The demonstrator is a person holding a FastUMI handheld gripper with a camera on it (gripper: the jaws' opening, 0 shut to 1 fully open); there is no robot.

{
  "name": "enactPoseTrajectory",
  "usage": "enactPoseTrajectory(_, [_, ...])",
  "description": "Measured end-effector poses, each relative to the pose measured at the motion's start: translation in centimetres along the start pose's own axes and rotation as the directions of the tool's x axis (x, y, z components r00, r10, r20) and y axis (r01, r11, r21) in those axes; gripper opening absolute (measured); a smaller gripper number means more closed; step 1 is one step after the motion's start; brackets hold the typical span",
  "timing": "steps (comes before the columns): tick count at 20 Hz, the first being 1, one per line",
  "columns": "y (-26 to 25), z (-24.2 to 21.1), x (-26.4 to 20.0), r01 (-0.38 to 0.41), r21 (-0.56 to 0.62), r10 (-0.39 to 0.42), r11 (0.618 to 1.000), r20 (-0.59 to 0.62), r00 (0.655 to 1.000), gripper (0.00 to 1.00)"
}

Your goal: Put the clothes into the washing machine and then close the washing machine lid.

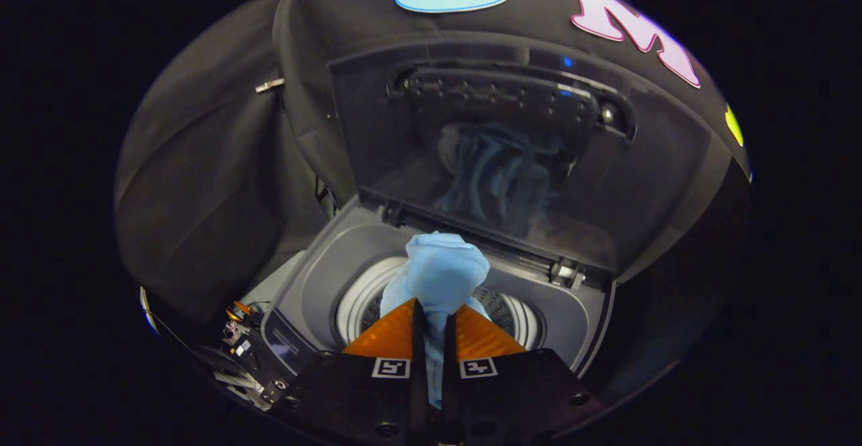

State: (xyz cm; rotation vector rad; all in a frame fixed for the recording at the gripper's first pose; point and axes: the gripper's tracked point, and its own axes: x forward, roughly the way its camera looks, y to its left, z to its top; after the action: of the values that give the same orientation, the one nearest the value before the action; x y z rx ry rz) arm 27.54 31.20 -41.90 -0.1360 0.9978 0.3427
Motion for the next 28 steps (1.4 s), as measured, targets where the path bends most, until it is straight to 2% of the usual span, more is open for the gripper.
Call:
enactPoseTrajectory(4, [-0.3, 0.3, -0.4, 0.011, 0.019, -0.011, 1.0, 0.021, 1.0, 1.0])
enactPoseTrajectory(13, [0.8, 3.4, -3.1, 0.028, 0.001, -0.028, 1.0, 0.11, 0.994, 0.99])
enactPoseTrajectory(19, [1.4, 8.4, -7.6, 0.058, -0.011, -0.054, 0.998, 0.251, 0.967, 0.98])
enactPoseTrajectory(28, [-1.6, 18.1, -15.0, 0.076, 0.081, -0.102, 0.994, 0.395, 0.913, 0.98])
